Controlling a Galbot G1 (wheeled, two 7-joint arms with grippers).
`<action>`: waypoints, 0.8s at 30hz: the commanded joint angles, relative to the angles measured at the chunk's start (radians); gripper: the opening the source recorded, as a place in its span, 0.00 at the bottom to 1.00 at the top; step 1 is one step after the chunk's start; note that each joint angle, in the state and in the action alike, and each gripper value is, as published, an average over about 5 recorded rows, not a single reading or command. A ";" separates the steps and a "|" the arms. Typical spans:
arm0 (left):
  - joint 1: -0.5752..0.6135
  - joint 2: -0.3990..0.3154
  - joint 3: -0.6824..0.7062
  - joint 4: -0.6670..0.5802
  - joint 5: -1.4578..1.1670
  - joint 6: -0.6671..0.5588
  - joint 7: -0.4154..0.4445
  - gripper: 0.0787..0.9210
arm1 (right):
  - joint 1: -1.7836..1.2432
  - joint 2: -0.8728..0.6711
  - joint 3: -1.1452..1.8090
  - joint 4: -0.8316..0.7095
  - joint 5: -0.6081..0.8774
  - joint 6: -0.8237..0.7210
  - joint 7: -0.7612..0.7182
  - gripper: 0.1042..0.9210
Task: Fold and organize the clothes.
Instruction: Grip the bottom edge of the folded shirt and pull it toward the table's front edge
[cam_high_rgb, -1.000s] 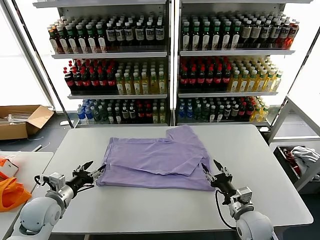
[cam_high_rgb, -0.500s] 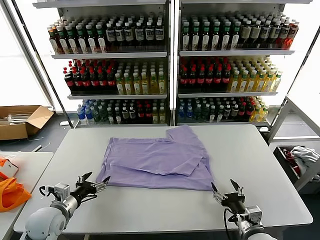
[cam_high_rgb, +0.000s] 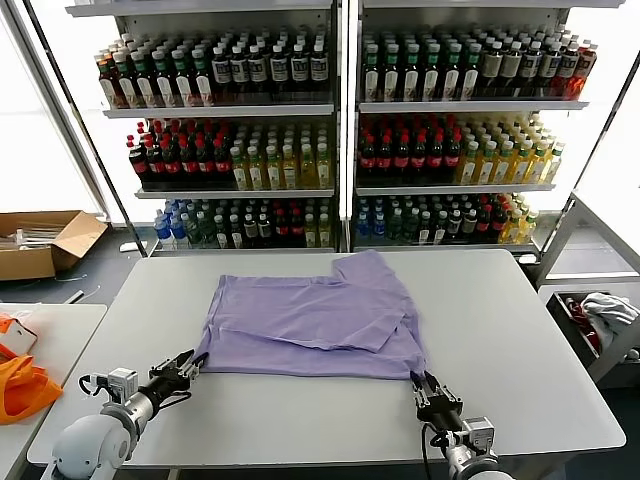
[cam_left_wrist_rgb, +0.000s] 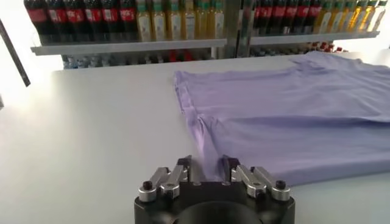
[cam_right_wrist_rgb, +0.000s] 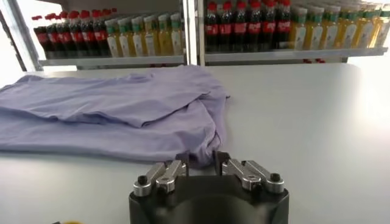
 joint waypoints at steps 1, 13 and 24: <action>0.011 0.000 0.001 0.003 -0.006 -0.002 0.007 0.20 | 0.012 0.001 -0.015 -0.008 0.035 0.027 -0.027 0.04; 0.100 -0.006 -0.013 -0.137 0.006 0.002 0.015 0.02 | -0.141 -0.061 0.073 0.111 0.046 0.126 -0.179 0.00; 0.229 -0.023 -0.078 -0.246 0.028 0.003 0.025 0.02 | -0.370 -0.110 0.204 0.217 0.076 0.165 -0.215 0.00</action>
